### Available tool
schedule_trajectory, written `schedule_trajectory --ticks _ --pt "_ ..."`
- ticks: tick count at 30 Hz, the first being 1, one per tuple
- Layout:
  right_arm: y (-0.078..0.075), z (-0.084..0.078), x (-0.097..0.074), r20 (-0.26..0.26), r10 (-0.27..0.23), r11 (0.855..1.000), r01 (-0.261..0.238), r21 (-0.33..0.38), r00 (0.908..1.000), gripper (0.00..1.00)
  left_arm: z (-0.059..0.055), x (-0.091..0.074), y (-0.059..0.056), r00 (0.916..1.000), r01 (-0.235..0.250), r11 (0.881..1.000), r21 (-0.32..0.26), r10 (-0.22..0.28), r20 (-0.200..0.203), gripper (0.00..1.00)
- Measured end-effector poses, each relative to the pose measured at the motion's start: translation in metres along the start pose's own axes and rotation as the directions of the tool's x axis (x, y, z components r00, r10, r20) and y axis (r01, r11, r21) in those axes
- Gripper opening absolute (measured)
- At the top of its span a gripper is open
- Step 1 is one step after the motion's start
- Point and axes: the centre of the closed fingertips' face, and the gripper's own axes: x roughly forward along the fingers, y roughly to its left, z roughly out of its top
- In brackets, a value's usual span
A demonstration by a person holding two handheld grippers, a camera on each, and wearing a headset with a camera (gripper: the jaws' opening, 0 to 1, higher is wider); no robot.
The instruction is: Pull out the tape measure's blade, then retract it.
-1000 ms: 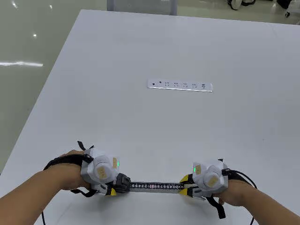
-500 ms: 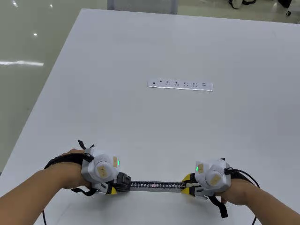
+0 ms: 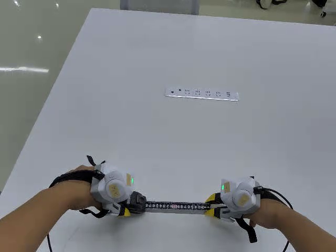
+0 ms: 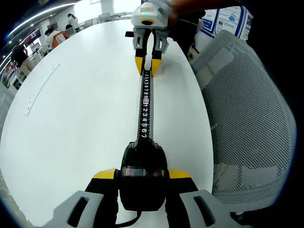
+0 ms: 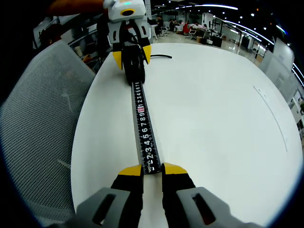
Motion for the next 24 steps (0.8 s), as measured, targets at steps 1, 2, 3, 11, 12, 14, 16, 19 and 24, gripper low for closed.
schedule_trajectory --ticks 1,2,3,11,12,14,16,19,24 --pt "0.0 0.0 0.0 0.0 0.0 1.0 0.0 0.001 1.0 0.12 0.0 0.0 0.0 1.0 0.0 1.0 0.0 0.0 0.0 0.35" --pt "0.0 -0.001 -0.001 0.0 -0.001 1.0 0.001 0.002 1.0 0.12 0.0 0.0 0.0 1.0 0.0 1.0 0.0 0.0 0.0 0.35" --pt "0.0 -0.002 -0.001 -0.001 -0.002 1.0 0.002 0.003 1.0 0.12 0.0 0.0 0.0 1.0 0.0 1.0 0.0 0.0 0.0 0.35" --pt "-0.001 -0.008 -0.005 -0.005 -0.006 1.0 0.006 0.005 1.0 0.12 0.0 0.0 0.0 1.0 -0.001 1.0 -0.001 0.001 -0.001 0.35" --pt "-0.001 -0.008 -0.006 -0.005 -0.008 1.0 0.008 0.007 1.0 0.12 0.0 0.0 0.0 1.0 -0.001 1.0 -0.001 0.001 -0.001 0.35" --pt "-0.001 -0.009 -0.006 -0.005 -0.009 1.0 0.009 0.008 1.0 0.12 0.0 0.0 0.0 1.0 -0.001 1.0 -0.002 0.001 -0.001 0.35" --pt "-0.002 -0.01 -0.007 -0.005 -0.008 1.0 0.009 0.011 1.0 0.12 0.0 0.0 -0.001 1.0 -0.001 1.0 -0.001 0.001 -0.001 0.35" --pt "-0.002 -0.011 -0.008 -0.006 -0.007 1.0 0.007 0.012 1.0 0.12 0.0 0.0 -0.001 1.0 -0.002 1.0 -0.003 0.002 -0.001 0.35" --pt "-0.002 -0.014 -0.009 -0.011 -0.002 1.0 0.003 0.01 0.9999 0.12 0.0 0.0 -0.001 1.0 -0.002 1.0 -0.003 0.002 -0.002 0.35"
